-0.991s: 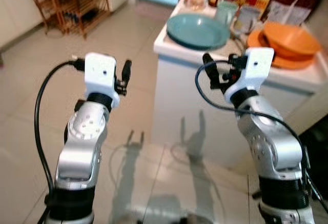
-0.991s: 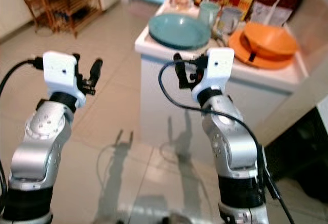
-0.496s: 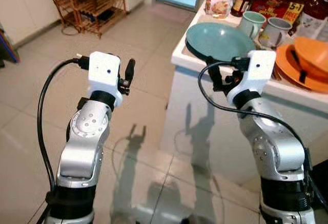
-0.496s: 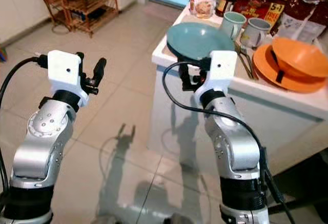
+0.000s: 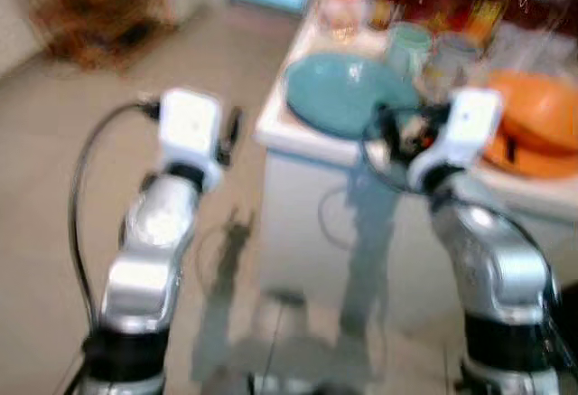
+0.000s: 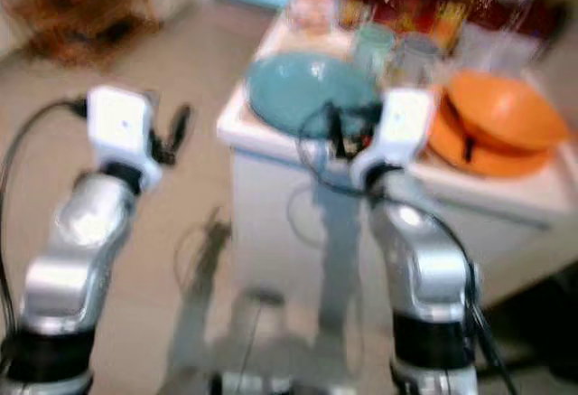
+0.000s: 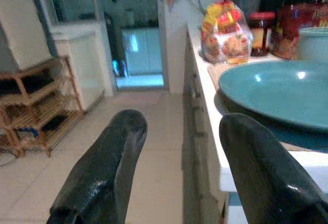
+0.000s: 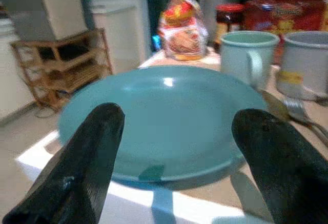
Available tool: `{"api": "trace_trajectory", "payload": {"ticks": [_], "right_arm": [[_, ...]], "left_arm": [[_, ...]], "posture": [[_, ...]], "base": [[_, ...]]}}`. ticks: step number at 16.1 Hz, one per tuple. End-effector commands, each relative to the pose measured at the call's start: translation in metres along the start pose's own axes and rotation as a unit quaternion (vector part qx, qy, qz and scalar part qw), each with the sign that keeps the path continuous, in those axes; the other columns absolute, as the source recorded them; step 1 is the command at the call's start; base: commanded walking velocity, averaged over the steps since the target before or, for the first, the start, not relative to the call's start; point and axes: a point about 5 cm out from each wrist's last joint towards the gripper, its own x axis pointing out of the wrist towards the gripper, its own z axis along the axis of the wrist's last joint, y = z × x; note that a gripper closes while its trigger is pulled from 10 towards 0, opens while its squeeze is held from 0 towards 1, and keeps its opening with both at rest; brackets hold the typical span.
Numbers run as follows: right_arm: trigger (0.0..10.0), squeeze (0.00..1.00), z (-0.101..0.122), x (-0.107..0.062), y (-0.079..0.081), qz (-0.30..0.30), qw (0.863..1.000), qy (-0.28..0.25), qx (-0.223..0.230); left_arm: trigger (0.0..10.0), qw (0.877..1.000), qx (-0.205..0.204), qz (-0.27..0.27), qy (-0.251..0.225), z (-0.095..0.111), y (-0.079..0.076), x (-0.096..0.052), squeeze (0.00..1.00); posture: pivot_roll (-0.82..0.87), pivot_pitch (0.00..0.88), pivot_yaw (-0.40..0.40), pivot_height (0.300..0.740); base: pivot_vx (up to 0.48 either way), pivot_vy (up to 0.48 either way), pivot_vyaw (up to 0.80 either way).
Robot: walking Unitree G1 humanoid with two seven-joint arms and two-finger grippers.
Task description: Setting the table
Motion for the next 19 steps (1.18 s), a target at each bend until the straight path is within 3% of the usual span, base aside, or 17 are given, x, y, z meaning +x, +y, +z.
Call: {"api": "trace_trajectory", "payload": {"ticks": [1, 5, 6, 7, 9, 12, 13, 14, 16, 19], "right_arm": [[10.0, 0.0, 0.007, -0.002, -0.01, -0.02, 1.0, -0.007, -0.011], [10.0, 0.0, 0.007, -0.007, -0.017, -0.038, 0.999, 0.029, 0.021], [10.0, 0.8, 0.006, -0.009, -0.02, -0.043, 0.998, 0.037, 0.03], [10.0, 1.0, 0.003, -0.011, -0.025, -0.055, 0.996, 0.054, 0.039], [10.0, 1.0, 0.001, -0.012, -0.03, -0.067, 0.993, 0.071, 0.068], [10.0, 1.0, 0.002, -0.005, -0.033, -0.078, 0.989, 0.09, 0.092], [10.0, 0.4, -0.001, -0.001, -0.031, -0.071, 0.984, 0.103, 0.125], [10.0, 0.0, -0.003, 0.002, -0.03, -0.06, 0.981, 0.109, 0.147], [10.0, 0.0, -0.008, 0.013, -0.03, -0.051, 0.974, 0.134, 0.175], [10.0, 0.0, -0.013, 0.032, -0.029, -0.045, 0.969, 0.165, 0.18]], "left_arm": [[10.0, 1.0, -0.004, -0.011, -0.01, 0.005, -0.007, 0.001, 0.0], [10.0, 1.0, -0.008, 0.0, -0.01, 0.004, -0.002, 0.001, 0.0], [10.0, 1.0, -0.005, 0.002, -0.009, 0.003, 0.0, 0.0, 0.0], [10.0, 1.0, 0.003, 0.0, -0.015, 0.005, 0.002, 0.0, 0.0], [10.0, 0.999, 0.001, -0.025, -0.031, 0.009, 0.001, -0.002, 0.0], [10.0, 0.991, -0.009, -0.13, -0.041, 0.014, -0.01, -0.012, 0.0], [10.0, 0.985, -0.016, -0.165, -0.038, 0.014, -0.01, -0.019, 0.0], [10.0, 0.983, -0.017, -0.179, -0.033, 0.014, -0.011, -0.023, 0.0], [10.0, 0.979, -0.008, -0.2, -0.025, 0.01, -0.01, -0.029, 0.0], [10.0, 0.974, -0.009, -0.226, -0.018, 0.01, -0.015, -0.034, 0.0]], "posture": [[0.05, 0.091, -0.074, 0.74], [0.06, 0.089, -0.08, 0.74], [0.06, 0.088, -0.084, 0.74], [0.06, 0.088, -0.085, 0.74], [0.06, 0.087, -0.083, 0.74], [0.06, 0.078, -0.08, 0.74], [0.06, 0.073, -0.083, 0.74], [0.06, 0.073, -0.083, 0.74], [0.06, 0.067, -0.094, 0.74], [0.07, 0.056, -0.102, 0.74]], "base": [[0.428, 0.0, 0.0], [0.212, 0.0, 0.0], [0.0, 0.0, 0.0], [0.0, 0.0, 0.0], [0.0, 0.0, 0.0], [0.0, 0.0, 0.0], [0.0, 0.0, 0.0], [0.0, 0.0, 0.0], [0.0, 0.0, 0.0], [0.0, 0.0, 0.0]]}}
